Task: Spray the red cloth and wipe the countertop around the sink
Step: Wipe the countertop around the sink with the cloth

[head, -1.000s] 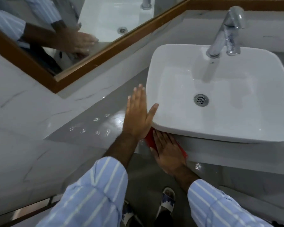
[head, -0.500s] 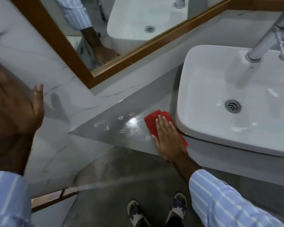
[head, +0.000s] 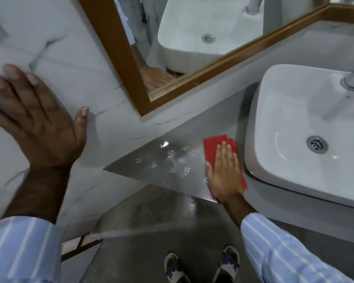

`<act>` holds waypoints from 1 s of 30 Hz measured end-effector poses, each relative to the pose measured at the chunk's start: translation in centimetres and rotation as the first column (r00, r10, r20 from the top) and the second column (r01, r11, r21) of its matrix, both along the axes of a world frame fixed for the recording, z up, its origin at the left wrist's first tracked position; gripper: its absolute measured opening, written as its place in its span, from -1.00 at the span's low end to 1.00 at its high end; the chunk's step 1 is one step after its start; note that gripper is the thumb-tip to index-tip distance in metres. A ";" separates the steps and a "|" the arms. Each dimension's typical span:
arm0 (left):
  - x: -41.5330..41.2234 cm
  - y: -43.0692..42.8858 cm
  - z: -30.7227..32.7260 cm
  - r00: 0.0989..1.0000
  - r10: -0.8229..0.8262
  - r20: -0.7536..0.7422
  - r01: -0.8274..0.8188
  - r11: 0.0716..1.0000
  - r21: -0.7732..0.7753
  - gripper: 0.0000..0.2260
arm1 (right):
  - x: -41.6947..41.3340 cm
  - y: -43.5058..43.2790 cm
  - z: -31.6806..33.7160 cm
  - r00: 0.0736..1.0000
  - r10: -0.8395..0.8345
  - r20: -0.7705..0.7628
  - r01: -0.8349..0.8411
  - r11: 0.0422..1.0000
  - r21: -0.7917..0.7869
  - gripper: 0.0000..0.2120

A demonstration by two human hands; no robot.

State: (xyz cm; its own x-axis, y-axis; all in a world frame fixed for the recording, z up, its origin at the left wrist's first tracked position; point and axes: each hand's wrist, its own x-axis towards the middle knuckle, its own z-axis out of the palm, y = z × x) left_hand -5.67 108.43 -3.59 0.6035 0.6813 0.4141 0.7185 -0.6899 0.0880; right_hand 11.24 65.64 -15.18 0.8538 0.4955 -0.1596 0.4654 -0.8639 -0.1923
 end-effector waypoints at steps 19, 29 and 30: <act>0.9 -6.0 5.3 0.996 -0.087 0.008 0.078 0.935 0.345 -0.24 | -4.3 11.0 0.9 0.999 0.047 -0.011 -0.046 0.997 0.061 -0.30; 1.1 -5.7 5.2 0.983 -0.170 0.062 0.129 0.896 0.424 -0.16 | -5.5 12.9 0.0 0.571 0.821 0.026 -0.820 0.571 -0.027 -0.33; 1.1 -5.8 5.2 0.984 -0.172 0.054 0.135 0.900 0.414 -0.17 | -5.1 11.7 -0.1 0.611 0.791 0.034 -0.792 0.611 -0.004 -0.32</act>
